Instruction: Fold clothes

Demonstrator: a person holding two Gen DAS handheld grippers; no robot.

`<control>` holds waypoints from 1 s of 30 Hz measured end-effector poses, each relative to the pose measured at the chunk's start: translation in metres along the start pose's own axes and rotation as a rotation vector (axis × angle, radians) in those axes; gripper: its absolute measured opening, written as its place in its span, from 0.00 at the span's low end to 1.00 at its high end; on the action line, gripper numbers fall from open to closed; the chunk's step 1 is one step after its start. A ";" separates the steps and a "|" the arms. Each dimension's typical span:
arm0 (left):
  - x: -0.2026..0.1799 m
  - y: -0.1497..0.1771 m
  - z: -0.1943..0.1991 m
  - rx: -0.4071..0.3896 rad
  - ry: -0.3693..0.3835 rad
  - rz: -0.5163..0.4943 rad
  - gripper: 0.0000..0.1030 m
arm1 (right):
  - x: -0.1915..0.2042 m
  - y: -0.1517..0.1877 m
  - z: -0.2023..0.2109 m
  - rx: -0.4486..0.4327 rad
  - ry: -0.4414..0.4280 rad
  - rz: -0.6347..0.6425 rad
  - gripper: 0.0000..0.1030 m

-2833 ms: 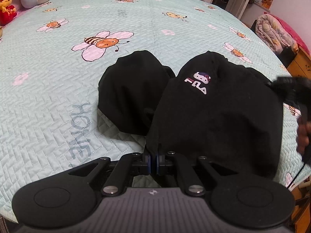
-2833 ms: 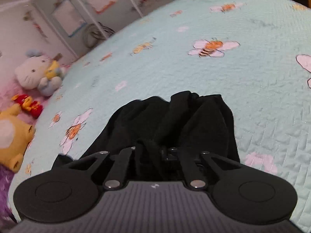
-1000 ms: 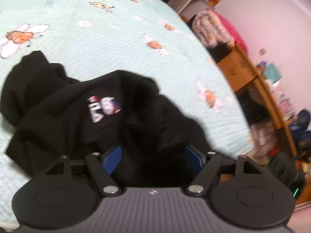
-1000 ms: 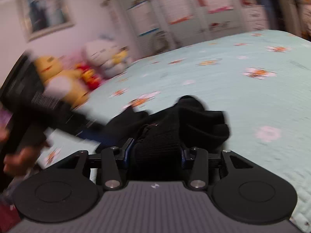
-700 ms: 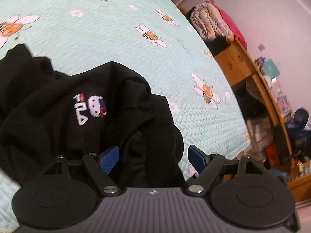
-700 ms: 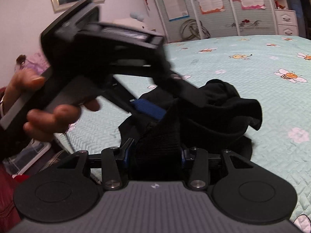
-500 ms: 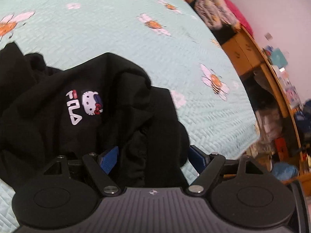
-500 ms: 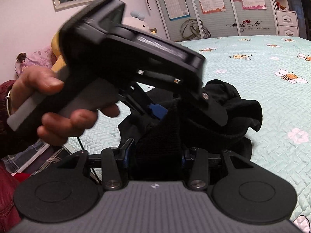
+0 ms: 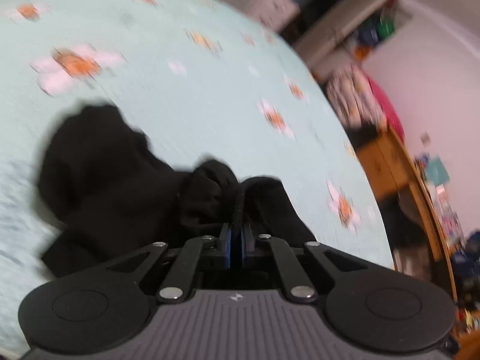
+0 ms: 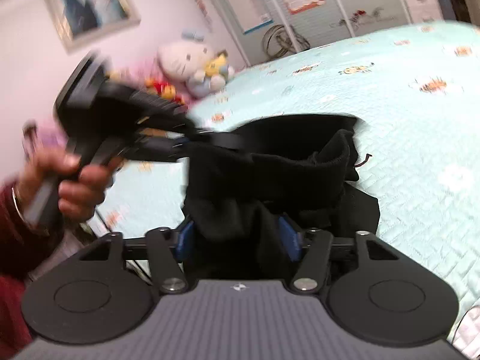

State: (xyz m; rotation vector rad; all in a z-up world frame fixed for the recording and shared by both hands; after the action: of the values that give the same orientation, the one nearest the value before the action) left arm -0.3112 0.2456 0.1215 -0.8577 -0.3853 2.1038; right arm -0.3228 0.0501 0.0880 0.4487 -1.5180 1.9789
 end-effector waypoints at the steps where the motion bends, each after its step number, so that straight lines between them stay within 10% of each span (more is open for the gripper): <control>1: 0.007 -0.003 0.011 -0.023 -0.002 0.023 0.03 | -0.005 -0.003 0.004 -0.018 -0.002 -0.030 0.61; 12: 0.090 -0.005 0.068 -0.126 -0.130 0.180 0.01 | -0.069 0.000 -0.002 0.012 0.269 -0.037 0.68; 21: 0.105 -0.002 0.068 -0.134 -0.142 0.182 0.01 | -0.019 0.004 -0.044 0.075 0.197 0.189 0.69; 30: 0.127 0.007 0.061 -0.097 -0.140 0.235 0.01 | 0.001 -0.001 -0.045 0.101 0.035 0.120 0.70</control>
State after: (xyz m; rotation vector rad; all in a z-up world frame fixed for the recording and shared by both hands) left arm -0.4131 0.3420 0.1057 -0.8472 -0.4832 2.3872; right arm -0.3187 0.0938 0.0765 0.3705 -1.4587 2.1519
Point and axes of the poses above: each gripper's, at about its wrist camera, not at the fingertips, and z roughly against the way its jaws point, x to its left, y to its underside, the point moved 5 cm from there along -z, roughly the way its jaws point, and after that the axes turned 11 degrees about -y, right-handed, at the moved point
